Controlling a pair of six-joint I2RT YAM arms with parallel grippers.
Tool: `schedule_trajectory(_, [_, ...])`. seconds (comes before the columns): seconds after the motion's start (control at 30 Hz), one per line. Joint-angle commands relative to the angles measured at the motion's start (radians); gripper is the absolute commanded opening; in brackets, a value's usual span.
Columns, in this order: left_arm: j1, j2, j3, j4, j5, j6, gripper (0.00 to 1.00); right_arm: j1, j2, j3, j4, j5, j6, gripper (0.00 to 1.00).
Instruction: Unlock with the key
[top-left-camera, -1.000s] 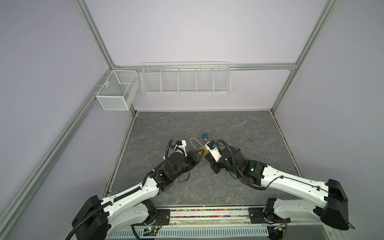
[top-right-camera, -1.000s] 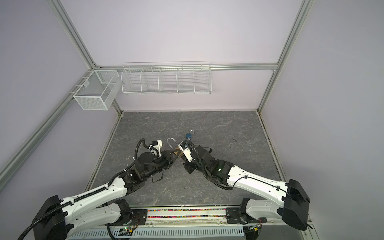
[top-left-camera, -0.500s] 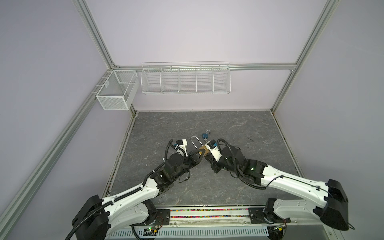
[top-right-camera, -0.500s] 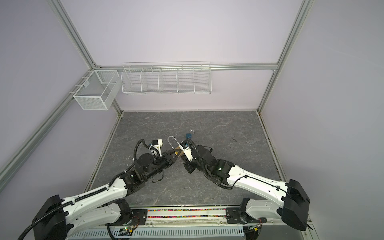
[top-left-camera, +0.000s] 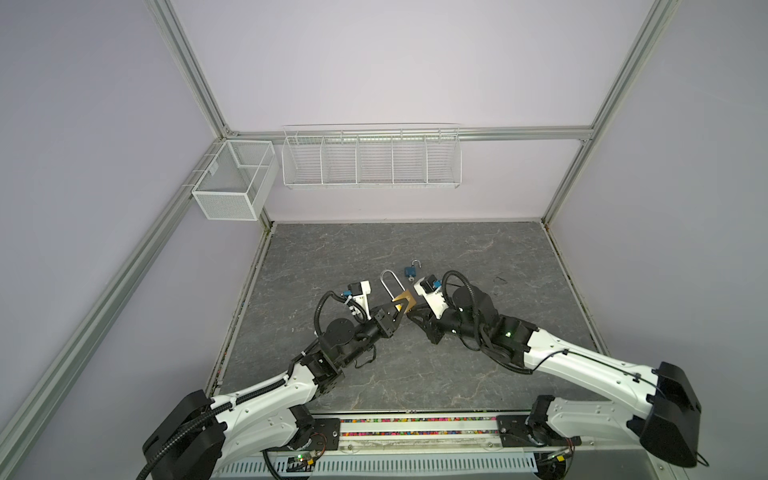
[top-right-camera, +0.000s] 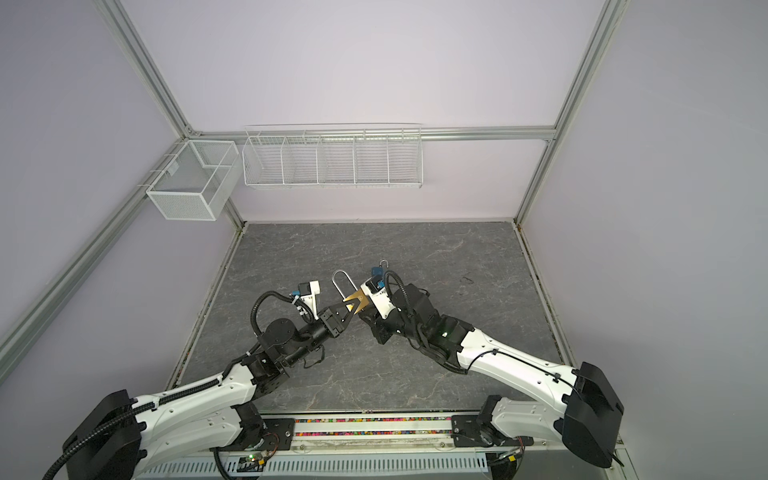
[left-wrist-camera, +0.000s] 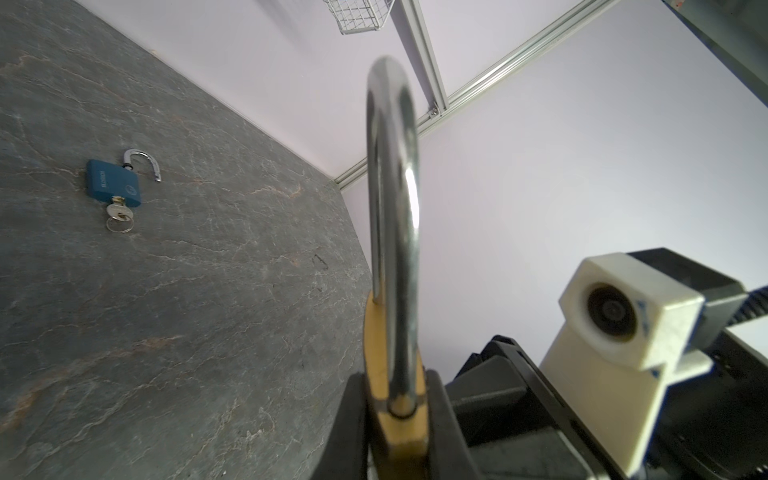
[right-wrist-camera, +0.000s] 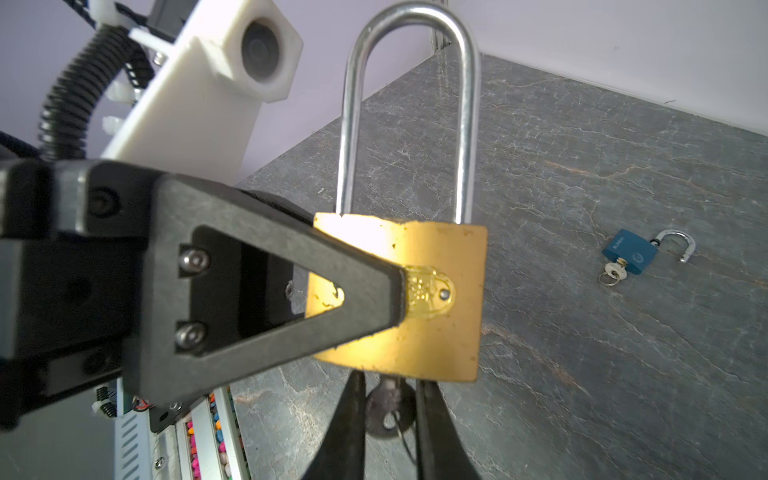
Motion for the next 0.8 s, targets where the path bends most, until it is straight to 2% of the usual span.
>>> schedule_trajectory(0.0, [0.024,-0.010,0.010,0.218,0.090,0.057,0.00,-0.024,-0.067,-0.023,0.094,-0.149,0.099,0.07])
schedule_trajectory(0.23, [0.031,0.039,0.049,0.284,0.235,0.088,0.00,-0.047,-0.074,-0.033,0.147,-0.248,0.125,0.07])
schedule_trajectory(0.37, [0.040,0.068,0.057,0.317,0.272,0.085,0.00,-0.050,-0.078,-0.032,0.141,-0.247,0.127,0.08])
schedule_trajectory(0.4, [0.041,0.067,0.057,0.307,0.256,0.081,0.00,-0.050,-0.081,-0.030,0.131,-0.235,0.126,0.14])
schedule_trajectory(0.47, [0.042,0.049,0.062,0.244,0.198,0.073,0.00,-0.051,-0.093,-0.025,0.095,-0.194,0.112,0.37])
schedule_trajectory(0.57, [0.042,0.000,0.084,0.096,0.112,0.070,0.00,-0.050,-0.121,-0.018,0.017,-0.106,0.092,0.53])
schedule_trajectory(0.63, [0.042,-0.033,0.088,0.017,0.046,0.055,0.00,-0.050,-0.144,-0.023,-0.023,-0.062,0.081,0.60])
schedule_trajectory(0.7, [0.042,-0.064,0.090,-0.049,-0.007,0.035,0.00,-0.051,-0.169,-0.035,-0.050,-0.031,0.076,0.62])
schedule_trajectory(0.77, [0.042,-0.079,0.079,-0.039,-0.008,0.024,0.00,-0.050,-0.192,-0.062,-0.038,-0.035,0.092,0.63])
